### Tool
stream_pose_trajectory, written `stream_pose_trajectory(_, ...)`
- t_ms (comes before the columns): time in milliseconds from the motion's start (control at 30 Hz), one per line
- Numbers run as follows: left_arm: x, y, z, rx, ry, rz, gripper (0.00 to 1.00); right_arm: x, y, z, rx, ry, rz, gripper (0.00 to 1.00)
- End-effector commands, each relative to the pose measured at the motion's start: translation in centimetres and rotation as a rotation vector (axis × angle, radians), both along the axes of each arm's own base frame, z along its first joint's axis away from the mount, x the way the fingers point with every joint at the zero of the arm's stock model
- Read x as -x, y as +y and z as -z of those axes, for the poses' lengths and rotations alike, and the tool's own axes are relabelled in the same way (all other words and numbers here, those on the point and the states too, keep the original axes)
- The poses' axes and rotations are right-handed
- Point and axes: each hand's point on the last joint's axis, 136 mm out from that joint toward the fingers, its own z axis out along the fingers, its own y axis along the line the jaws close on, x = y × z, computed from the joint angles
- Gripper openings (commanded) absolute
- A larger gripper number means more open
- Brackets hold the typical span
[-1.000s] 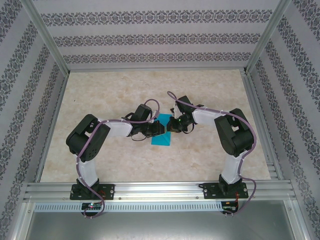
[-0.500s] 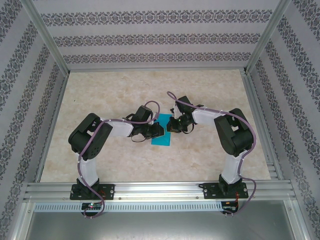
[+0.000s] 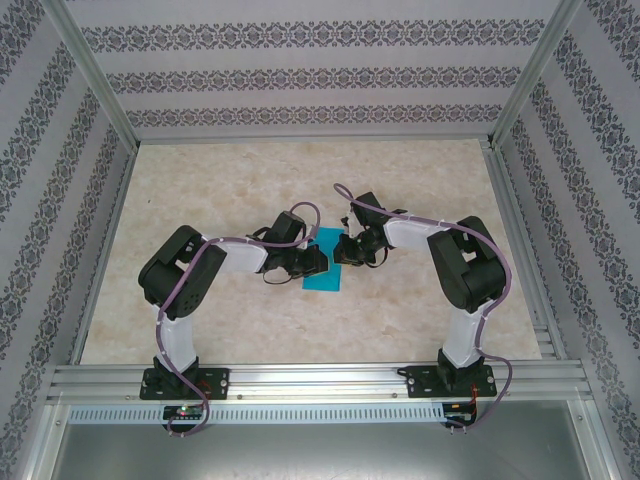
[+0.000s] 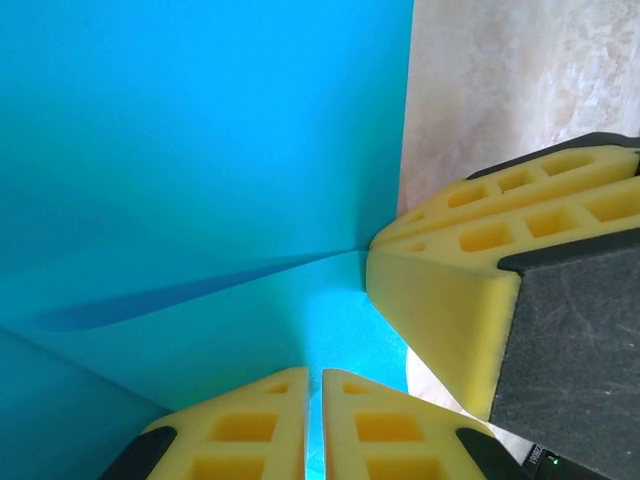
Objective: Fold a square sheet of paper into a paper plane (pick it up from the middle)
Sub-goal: Fold the triangle a second time at the center of the table.
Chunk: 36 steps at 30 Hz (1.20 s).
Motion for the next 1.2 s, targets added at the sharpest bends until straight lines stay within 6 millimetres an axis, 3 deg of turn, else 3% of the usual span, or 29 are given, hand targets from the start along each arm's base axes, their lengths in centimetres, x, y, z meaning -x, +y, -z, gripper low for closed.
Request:
stream_pose_trajectory(0, 1.0, 1.0, 2.2, -0.106, 0.094, -0.039, 0.11, -1.5, -1.2, -0.5, 0.084, -0.051, 0.061, 0.20)
stream_pose_trajectory(200, 1.6, 2.5, 3.7, -0.194, 0.143, -0.086, 0.07, -2.1, -1.8, -3.3, 0.083, -0.137, 0.128, 0.27)
stream_pose_trajectory(367, 1.6, 2.7, 4.0, -0.208, 0.143, -0.099, 0.07, -0.4, -1.3, -3.7, 0.038, -0.131, 0.104, 0.27)
stream_pose_trajectory(533, 1.5, 2.7, 4.1, -0.211, 0.145, -0.111, 0.07, 1.1, 0.4, -2.4, -0.006, -0.079, 0.047, 0.19)
stream_pose_trajectory(767, 1.6, 2.8, 4.1, -0.215, 0.145, -0.115, 0.06, 0.9, 1.8, -0.8, -0.021, -0.039, 0.026, 0.07)
stream_pose_trajectory(967, 1.1, 2.1, 2.5, -0.170, 0.104, -0.100, 0.07, 1.8, 0.3, 2.1, 0.065, 0.024, 0.026, 0.05)
stream_pose_trajectory(1067, 0.0, 1.8, 0.7, -0.140, 0.039, -0.086, 0.09, 2.7, -0.8, 3.5, 0.119, 0.049, 0.002, 0.05)
stream_pose_trajectory(1167, -1.0, 2.3, 0.3, -0.158, 0.007, -0.093, 0.10, 3.5, -1.6, 4.5, 0.161, 0.077, -0.025, 0.05)
